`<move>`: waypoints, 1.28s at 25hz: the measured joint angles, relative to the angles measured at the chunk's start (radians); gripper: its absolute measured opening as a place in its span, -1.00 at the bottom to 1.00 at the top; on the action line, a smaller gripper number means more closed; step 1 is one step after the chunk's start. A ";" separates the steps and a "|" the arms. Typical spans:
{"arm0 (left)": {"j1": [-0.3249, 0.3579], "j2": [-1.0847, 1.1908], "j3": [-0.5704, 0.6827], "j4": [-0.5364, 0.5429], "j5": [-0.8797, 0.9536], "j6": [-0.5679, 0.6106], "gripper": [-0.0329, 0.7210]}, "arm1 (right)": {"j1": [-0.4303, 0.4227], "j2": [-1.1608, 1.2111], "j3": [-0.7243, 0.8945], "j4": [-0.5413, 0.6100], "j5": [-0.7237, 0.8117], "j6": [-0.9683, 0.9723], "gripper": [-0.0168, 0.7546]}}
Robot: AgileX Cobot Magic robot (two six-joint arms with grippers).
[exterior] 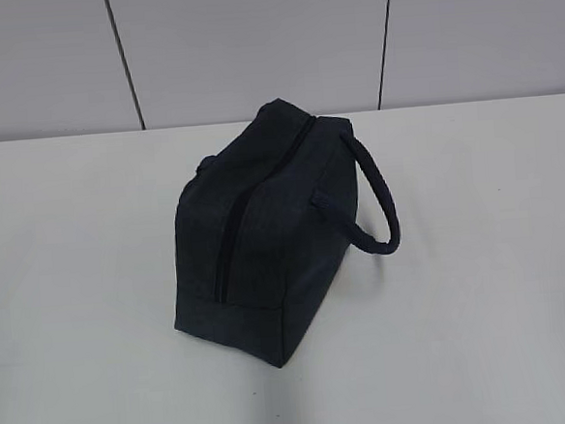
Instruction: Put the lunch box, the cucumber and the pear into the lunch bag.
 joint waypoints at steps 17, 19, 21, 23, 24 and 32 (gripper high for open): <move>0.000 0.000 0.000 0.000 0.000 -0.001 -0.16 | 0.000 0.000 0.001 0.001 0.000 -0.005 -0.33; 0.000 0.000 0.000 0.000 0.000 -0.001 -0.18 | 0.000 0.000 0.001 0.001 -0.002 -0.005 -0.33; 0.006 -0.001 0.000 -0.001 0.000 -0.001 -0.19 | -0.010 0.000 0.002 0.001 -0.002 -0.005 -0.33; 0.034 -0.003 0.000 -0.001 0.000 -0.001 -0.19 | -0.049 0.000 0.002 0.001 -0.002 -0.005 -0.33; 0.059 -0.003 0.000 -0.001 0.000 -0.001 -0.20 | -0.080 0.000 0.002 0.001 -0.002 -0.005 -0.33; 0.200 -0.003 0.000 -0.002 0.000 -0.001 -0.24 | -0.152 0.000 0.002 0.001 -0.002 -0.005 -0.33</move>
